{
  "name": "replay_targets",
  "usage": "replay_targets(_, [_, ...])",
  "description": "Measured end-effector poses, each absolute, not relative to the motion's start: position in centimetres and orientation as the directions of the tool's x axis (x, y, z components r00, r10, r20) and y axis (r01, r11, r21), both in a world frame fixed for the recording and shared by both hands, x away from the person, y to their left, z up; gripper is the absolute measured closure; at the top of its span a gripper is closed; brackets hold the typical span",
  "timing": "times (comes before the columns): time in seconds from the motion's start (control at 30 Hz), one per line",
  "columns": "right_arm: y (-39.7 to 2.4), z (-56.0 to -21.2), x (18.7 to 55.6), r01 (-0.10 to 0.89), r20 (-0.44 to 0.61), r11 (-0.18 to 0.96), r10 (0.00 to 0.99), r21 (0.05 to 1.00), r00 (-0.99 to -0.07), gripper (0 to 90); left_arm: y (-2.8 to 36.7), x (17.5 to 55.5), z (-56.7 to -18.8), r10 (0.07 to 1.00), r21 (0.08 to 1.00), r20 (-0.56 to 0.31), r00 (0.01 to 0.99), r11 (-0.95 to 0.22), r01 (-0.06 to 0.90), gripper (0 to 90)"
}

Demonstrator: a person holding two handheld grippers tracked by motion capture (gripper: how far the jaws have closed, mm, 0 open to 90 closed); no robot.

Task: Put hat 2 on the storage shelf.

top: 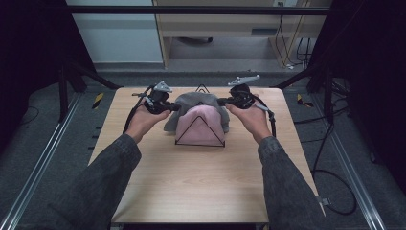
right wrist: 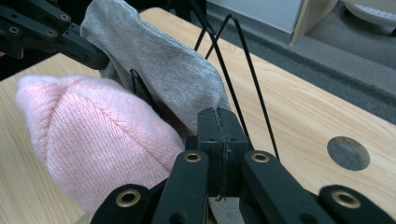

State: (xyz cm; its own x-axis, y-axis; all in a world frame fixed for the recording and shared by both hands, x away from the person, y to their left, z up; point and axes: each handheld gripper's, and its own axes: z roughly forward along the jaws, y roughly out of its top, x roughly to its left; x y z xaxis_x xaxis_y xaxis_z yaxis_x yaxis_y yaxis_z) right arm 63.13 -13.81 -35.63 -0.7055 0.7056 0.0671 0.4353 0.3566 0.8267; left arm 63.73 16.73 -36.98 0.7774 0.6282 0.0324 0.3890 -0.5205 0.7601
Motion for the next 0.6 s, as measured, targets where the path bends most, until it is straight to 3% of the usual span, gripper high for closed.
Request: replay_targets(0.6, [-14.3, -37.5, 62.8, 0.488, 0.1, 0.356, 0.72, 0.797, -0.687, 90.0, 16.8, 63.1, -38.6, 0.654, 0.739, 0.024, 0.756, -0.521, 0.427, 82.4])
